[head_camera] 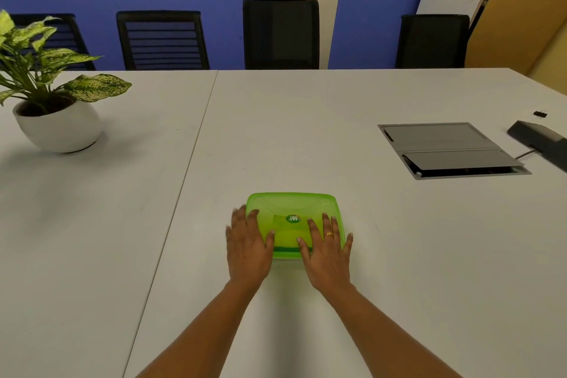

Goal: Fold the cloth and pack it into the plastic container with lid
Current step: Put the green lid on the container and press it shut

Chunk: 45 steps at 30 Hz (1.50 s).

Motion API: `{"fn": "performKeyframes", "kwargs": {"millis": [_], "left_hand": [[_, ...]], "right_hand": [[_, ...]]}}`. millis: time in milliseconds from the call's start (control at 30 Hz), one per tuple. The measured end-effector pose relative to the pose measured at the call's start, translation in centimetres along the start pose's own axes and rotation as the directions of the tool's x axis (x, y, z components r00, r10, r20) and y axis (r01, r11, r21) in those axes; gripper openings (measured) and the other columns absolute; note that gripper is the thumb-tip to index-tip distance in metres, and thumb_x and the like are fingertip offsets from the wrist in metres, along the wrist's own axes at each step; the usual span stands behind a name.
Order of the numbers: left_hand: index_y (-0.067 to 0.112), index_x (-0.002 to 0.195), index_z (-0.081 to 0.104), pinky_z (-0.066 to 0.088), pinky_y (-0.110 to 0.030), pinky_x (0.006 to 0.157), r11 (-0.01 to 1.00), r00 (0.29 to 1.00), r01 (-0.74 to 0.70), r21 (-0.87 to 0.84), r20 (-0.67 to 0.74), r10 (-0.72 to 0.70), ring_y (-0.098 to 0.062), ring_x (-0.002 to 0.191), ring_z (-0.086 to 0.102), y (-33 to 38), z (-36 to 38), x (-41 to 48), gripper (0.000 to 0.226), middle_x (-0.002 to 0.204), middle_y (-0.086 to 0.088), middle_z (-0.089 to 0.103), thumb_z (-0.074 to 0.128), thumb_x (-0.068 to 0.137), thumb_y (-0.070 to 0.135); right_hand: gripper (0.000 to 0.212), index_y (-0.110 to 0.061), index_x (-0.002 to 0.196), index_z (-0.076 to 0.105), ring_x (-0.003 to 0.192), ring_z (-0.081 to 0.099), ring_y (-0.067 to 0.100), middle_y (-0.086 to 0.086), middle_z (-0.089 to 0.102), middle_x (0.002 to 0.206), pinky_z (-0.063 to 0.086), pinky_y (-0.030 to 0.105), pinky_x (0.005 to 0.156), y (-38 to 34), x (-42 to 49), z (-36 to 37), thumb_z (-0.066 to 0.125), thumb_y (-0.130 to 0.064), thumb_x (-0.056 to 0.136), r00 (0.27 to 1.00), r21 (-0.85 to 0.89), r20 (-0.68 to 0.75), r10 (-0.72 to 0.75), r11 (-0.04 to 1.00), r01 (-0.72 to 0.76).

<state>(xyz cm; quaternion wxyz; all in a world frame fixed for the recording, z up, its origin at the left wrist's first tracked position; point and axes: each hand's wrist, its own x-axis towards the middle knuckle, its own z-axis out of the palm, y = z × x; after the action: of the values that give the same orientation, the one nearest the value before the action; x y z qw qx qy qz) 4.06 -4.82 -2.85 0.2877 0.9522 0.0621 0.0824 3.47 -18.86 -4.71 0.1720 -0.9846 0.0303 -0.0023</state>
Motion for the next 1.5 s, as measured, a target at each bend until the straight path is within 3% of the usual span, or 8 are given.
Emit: {"fn": "performKeyframes", "kwargs": {"millis": [33, 100, 200, 700, 900, 1000, 1167, 1500], "left_hand": [[0.012, 0.144, 0.025, 0.009, -0.038, 0.118, 0.993, 0.993, -0.087, 0.079, 0.082, 0.081, -0.025, 0.147, 0.006, 0.0, 0.2, 0.3, 0.074, 0.157, -0.010, 0.013, 0.018, 0.088, 0.060], [0.017, 0.148, 0.010, 0.001, -0.037, 0.119, 0.967, 0.963, -0.194, 0.168, 0.218, 0.155, -0.021, 0.147, -0.005, -0.3, 0.8, 0.7, 0.113, 0.159, -0.005, 0.000, -0.022, 0.060, 0.080], [0.017, 0.149, 0.001, 0.000, -0.036, 0.119, 0.940, 0.938, -0.212, 0.268, 0.326, 0.119, -0.022, 0.147, -0.008, -0.7, 1.5, 1.3, 0.138, 0.159, -0.007, -0.005, -0.043, 0.033, 0.078], [0.014, 0.149, -0.002, -0.001, -0.038, 0.119, 0.936, 0.935, -0.179, 0.303, 0.349, 0.066, -0.025, 0.147, -0.008, -0.7, 1.6, 2.1, 0.139, 0.159, -0.009, -0.006, -0.045, 0.032, 0.076], [0.015, 0.148, -0.004, -0.001, -0.037, 0.119, 0.929, 0.935, -0.183, 0.321, 0.348, 0.064, -0.025, 0.146, -0.009, -0.7, 1.5, 2.0, 0.136, 0.158, -0.009, -0.008, -0.046, 0.033, 0.074], [0.016, 0.148, -0.006, -0.002, -0.038, 0.119, 0.927, 0.934, -0.187, 0.326, 0.352, 0.064, -0.025, 0.146, -0.010, -0.6, 1.5, 2.0, 0.123, 0.158, -0.009, -0.008, -0.035, 0.045, 0.075], [0.017, 0.148, -0.006, -0.001, -0.037, 0.119, 0.921, 0.936, -0.183, 0.345, 0.348, 0.055, -0.025, 0.146, -0.010, -0.6, 1.7, 2.1, 0.136, 0.159, -0.008, -0.008, -0.051, 0.031, 0.069], [0.015, 0.148, -0.005, -0.001, -0.037, 0.119, 0.921, 0.932, -0.192, 0.339, 0.357, 0.063, -0.025, 0.146, -0.010, -0.6, 1.6, 2.2, 0.139, 0.158, -0.008, -0.008, -0.051, 0.029, 0.070]], "right_hand": [[0.105, -0.025, 0.137, 0.042, 0.141, 0.026, 0.027, 0.009, 0.034, 0.150, 0.017, 0.058, 0.111, 0.1, 0.2, 0.2, -0.024, -0.071, 0.070, 1.000, 0.028, -0.025, 0.003, 1.000, -0.002], [0.118, -0.027, 0.144, 0.027, 0.146, 0.009, 0.023, 0.006, 0.017, 0.156, 0.004, 0.053, 0.115, 0.5, 0.4, 0.5, -0.035, -0.074, 0.055, 0.999, 0.036, -0.035, 0.004, 0.999, -0.002], [0.123, -0.030, 0.146, 0.016, 0.146, 0.000, 0.020, 0.003, 0.007, 0.158, 0.000, 0.050, 0.116, 0.9, 1.1, 0.3, -0.041, -0.074, 0.046, 1.000, -0.022, -0.005, -0.029, 0.999, 0.028], [0.120, -0.028, 0.147, 0.009, 0.146, -0.001, 0.021, 0.003, 0.003, 0.158, -0.001, 0.048, 0.117, 0.7, 2.4, 0.2, -0.043, -0.071, 0.047, 0.998, -0.084, 0.011, -0.063, 0.994, 0.064], [0.110, -0.018, 0.144, 0.029, 0.143, 0.019, 0.029, 0.009, 0.025, 0.153, 0.012, 0.053, 0.114, 0.7, 2.5, 0.6, -0.028, -0.073, 0.067, 0.998, -0.023, -0.034, -0.051, 0.998, 0.050], [0.104, -0.013, 0.138, 0.041, 0.137, 0.035, 0.031, 0.010, 0.039, 0.147, 0.024, 0.056, 0.109, 0.5, 2.4, 0.5, -0.021, -0.070, 0.076, 0.997, -0.053, -0.070, -0.035, 0.998, 0.032], [0.127, -0.017, 0.147, 0.014, 0.146, 0.004, 0.022, 0.005, 0.008, 0.158, 0.002, 0.047, 0.117, 0.6, 2.4, 0.1, -0.041, -0.074, 0.047, 0.999, -0.038, 0.007, -0.043, 0.998, 0.043], [0.136, -0.021, 0.148, 0.006, 0.146, -0.002, 0.017, 0.000, 0.000, 0.159, 0.001, 0.050, 0.116, 0.2, 2.6, -0.6, -0.048, -0.071, 0.034, 0.996, -0.088, 0.085, -0.002, 0.996, 0.009]]}}
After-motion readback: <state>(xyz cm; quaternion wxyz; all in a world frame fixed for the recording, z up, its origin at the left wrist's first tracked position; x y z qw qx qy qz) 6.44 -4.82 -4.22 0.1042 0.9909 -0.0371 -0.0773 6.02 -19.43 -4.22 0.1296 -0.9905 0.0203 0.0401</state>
